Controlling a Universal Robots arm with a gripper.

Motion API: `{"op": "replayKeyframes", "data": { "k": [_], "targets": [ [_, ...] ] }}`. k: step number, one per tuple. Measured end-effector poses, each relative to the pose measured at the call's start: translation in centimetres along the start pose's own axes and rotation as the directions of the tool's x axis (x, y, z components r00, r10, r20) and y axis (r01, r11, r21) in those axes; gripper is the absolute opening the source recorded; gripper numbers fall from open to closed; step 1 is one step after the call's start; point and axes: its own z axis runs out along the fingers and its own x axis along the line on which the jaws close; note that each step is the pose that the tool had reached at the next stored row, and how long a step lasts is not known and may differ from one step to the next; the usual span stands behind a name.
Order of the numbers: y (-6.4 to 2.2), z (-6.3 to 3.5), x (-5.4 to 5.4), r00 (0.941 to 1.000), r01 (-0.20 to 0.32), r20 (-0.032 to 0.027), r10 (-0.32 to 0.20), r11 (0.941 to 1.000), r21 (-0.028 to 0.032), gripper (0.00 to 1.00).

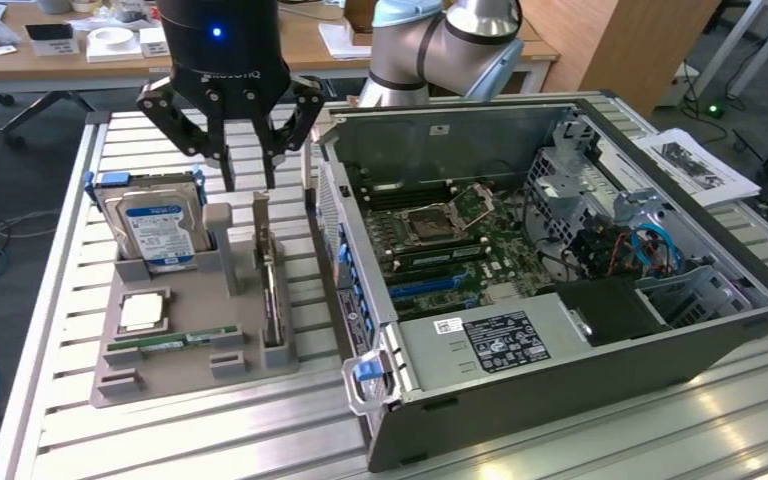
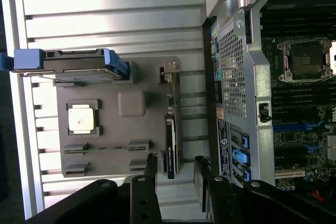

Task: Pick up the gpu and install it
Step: 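Pick up the gpu and move the gpu toward the slot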

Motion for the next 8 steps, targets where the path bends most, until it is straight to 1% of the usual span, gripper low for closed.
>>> {"op": "replayKeyframes", "data": {
  "k": [3,8],
  "targets": [
    [-0.01,0.11,0.00,1.0000,0.000,0.0002,0.000,1.0000,-0.0002,0.42],
    [-0.04,0.99,0.02,1.0000,0.000,0.0000,0.000,1.0000,0.0000,0.42]
  ]
}}
